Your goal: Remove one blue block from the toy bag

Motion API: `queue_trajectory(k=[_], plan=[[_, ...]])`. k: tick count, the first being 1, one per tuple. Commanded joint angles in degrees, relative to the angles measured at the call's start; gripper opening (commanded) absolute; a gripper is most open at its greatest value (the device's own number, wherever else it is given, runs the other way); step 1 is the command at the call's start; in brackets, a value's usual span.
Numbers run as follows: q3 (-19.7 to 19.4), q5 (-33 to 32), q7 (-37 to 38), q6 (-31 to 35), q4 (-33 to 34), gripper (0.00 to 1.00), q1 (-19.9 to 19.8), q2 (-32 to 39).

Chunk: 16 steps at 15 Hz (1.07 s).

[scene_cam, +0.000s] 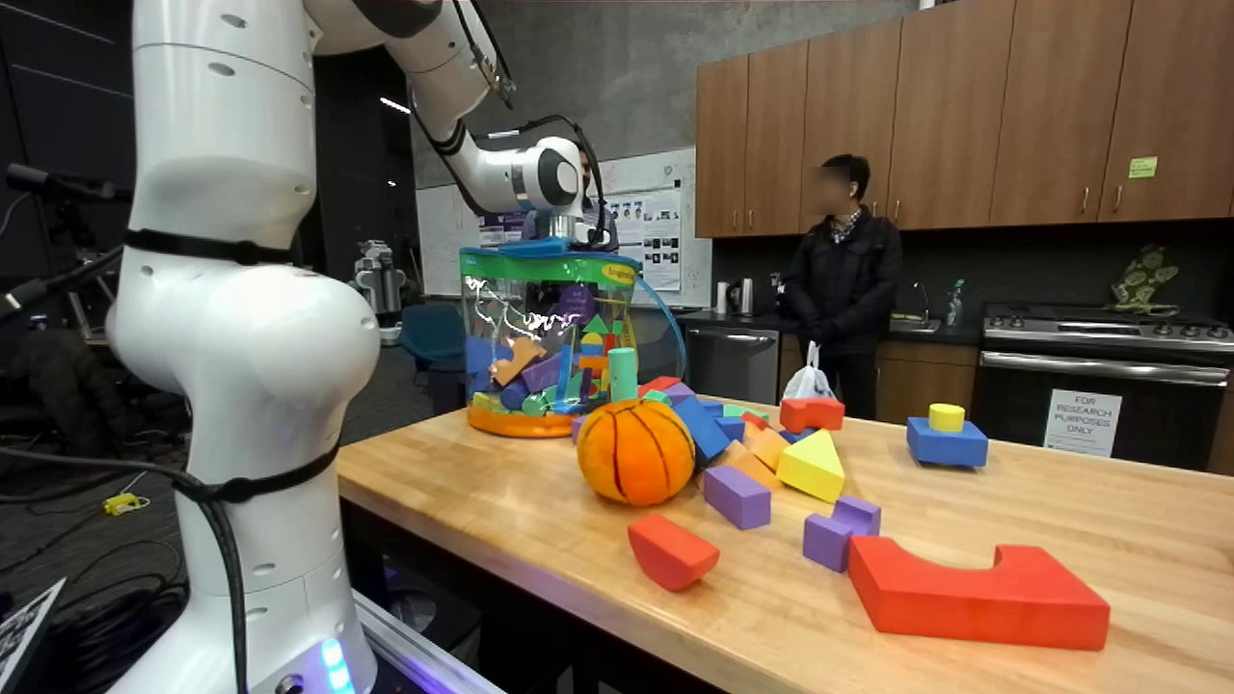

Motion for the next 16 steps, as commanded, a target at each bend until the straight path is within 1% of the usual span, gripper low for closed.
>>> queue_trajectory(k=[1, 5, 10, 12, 14, 16], plan=[[-0.48, 0.05, -0.03, -0.12, 0.11, 1.00, 0.49, 0.01], [-0.51, -0.60, 0.49, -0.39, 0.57, 1.00, 0.62, 0.80], [-0.82, -3.67, 3.25, -0.46, 2.92, 1.00, 1.03, 3.43], [-1.16, -6.88, 5.58, -1.09, 3.87, 1.00, 1.37, 3.92], [-1.62, -11.73, 8.94, -2.41, 5.27, 1.00, 1.92, 4.23], [-1.98, -16.17, 12.45, -5.06, 6.87, 1.00, 2.65, 4.53]])
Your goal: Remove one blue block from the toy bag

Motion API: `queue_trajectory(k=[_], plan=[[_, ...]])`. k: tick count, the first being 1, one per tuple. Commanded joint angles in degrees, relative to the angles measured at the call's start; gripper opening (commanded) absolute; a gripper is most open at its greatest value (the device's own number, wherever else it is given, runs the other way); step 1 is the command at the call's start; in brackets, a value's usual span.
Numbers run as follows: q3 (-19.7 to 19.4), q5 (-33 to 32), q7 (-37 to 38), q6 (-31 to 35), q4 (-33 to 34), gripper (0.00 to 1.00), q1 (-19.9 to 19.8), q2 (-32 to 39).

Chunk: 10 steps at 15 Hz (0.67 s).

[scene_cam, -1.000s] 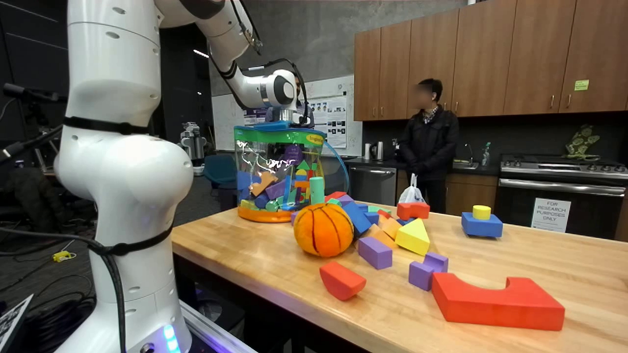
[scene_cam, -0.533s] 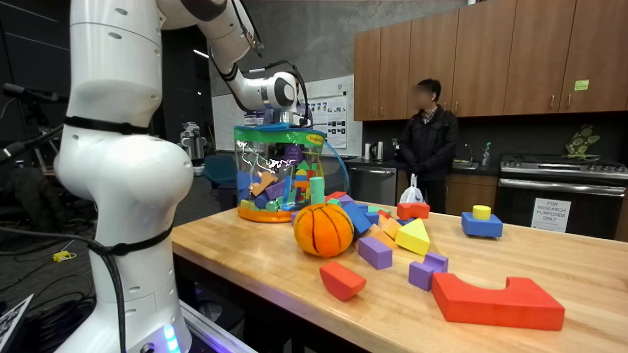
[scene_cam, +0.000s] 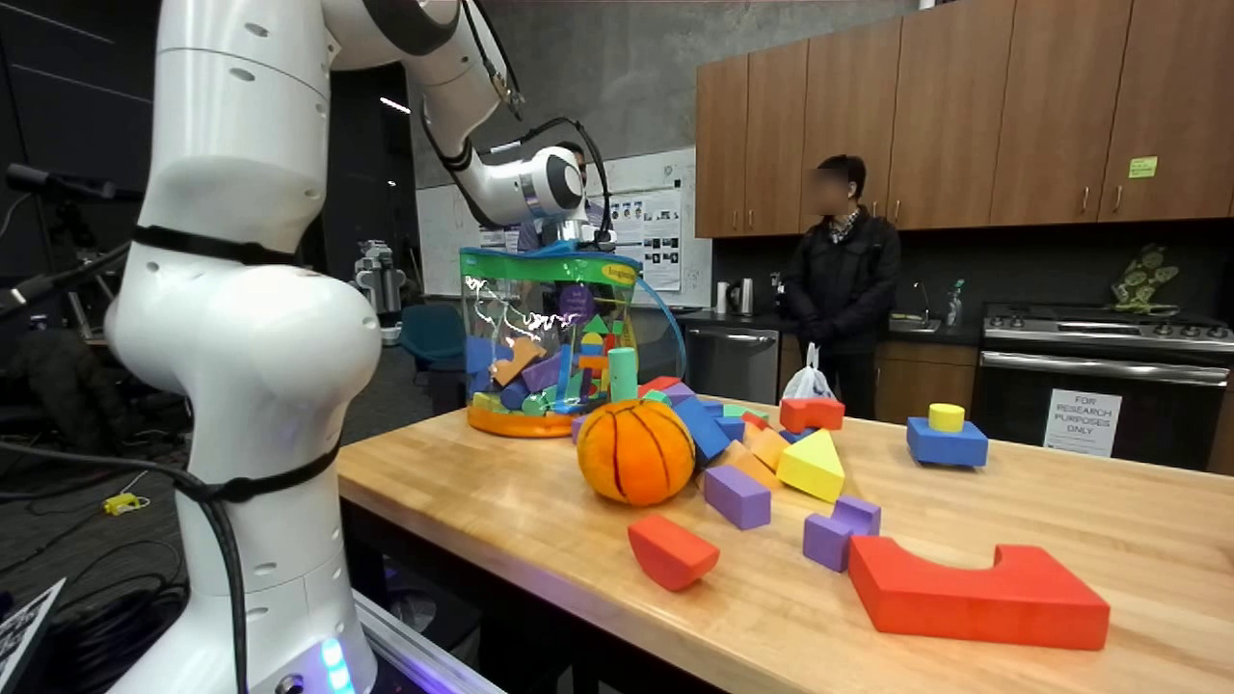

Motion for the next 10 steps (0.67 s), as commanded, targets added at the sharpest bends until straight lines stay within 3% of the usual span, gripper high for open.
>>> queue_trajectory(k=[1, 5, 10], plan=[[-1.37, -6.96, 6.56, -6.31, 4.04, 1.00, 2.31, 1.00], [-0.78, -9.04, 9.80, -13.09, 5.87, 1.00, 3.59, 1.31], [-0.30, -10.73, 10.93, -15.84, 8.96, 1.00, 5.55, 4.06]])
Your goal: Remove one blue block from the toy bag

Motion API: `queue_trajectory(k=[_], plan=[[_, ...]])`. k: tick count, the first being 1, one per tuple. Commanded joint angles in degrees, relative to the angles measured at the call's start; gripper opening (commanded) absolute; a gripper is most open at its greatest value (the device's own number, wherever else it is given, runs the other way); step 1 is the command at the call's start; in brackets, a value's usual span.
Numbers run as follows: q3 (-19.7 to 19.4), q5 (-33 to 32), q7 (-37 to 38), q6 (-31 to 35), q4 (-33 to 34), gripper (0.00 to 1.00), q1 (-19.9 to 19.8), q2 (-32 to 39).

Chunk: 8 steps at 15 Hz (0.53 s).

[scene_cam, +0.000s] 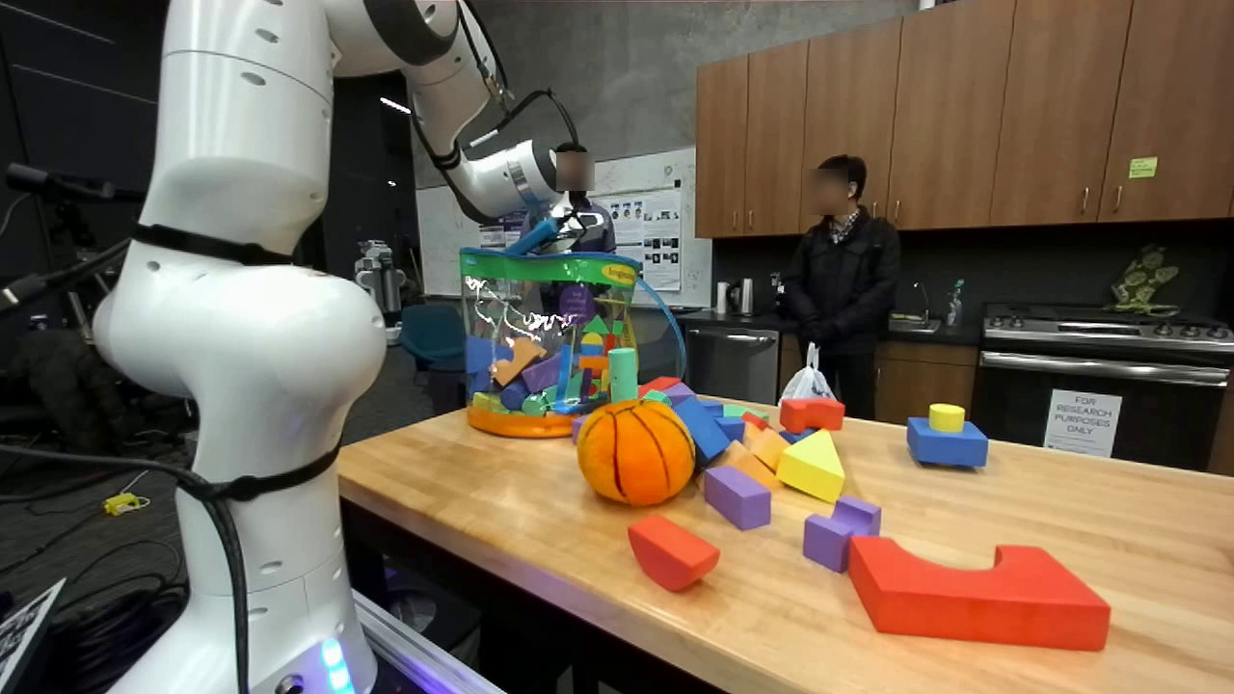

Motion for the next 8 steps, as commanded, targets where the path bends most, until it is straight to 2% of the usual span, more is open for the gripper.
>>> queue_trajectory(k=[1, 8], plan=[[0.03, -1.80, 1.53, -2.95, 4.06, 1.00, 1.77, 3.57], [-0.47, -0.69, 1.51, -4.96, 7.09, 1.00, 3.45, 7.88]])
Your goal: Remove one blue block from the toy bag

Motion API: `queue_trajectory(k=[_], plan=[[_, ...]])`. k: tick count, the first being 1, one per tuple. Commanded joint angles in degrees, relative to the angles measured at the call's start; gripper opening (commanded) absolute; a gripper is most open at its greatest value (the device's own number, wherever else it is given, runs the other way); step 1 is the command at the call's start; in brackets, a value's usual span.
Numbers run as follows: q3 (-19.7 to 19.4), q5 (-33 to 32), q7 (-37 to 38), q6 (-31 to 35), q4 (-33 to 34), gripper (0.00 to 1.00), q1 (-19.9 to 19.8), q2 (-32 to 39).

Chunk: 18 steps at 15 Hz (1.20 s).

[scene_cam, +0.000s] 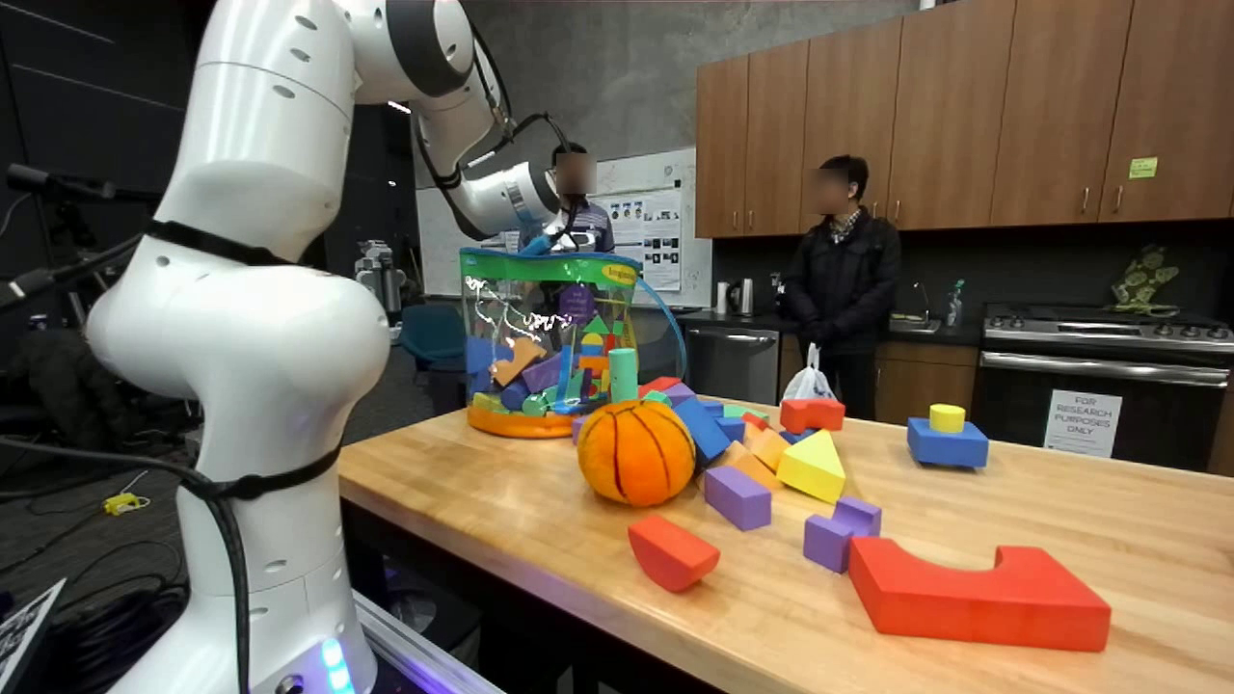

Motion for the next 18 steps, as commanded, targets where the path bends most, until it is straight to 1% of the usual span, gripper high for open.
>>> queue_trajectory(k=[1, 7, 11, 15, 16, 17, 18], plan=[[-0.61, 0.41, 0.10, -1.82, 2.73, 1.00, 0.73, 2.02], [-1.33, 3.26, -1.07, -0.93, 2.49, 1.00, -0.38, 3.00], [-1.27, 8.10, -3.38, 3.08, 0.81, 1.00, -1.68, 3.19], [-1.27, 11.70, -5.82, 4.81, 0.56, 1.00, -2.31, 3.17], [-1.30, 12.24, -6.37, 5.17, 0.42, 0.75, -2.41, 3.01], [-1.34, 12.60, -6.77, 5.44, 0.37, 0.74, -2.46, 2.98], [-1.37, 13.05, -7.16, 5.61, 0.30, 0.69, -2.51, 2.91]])
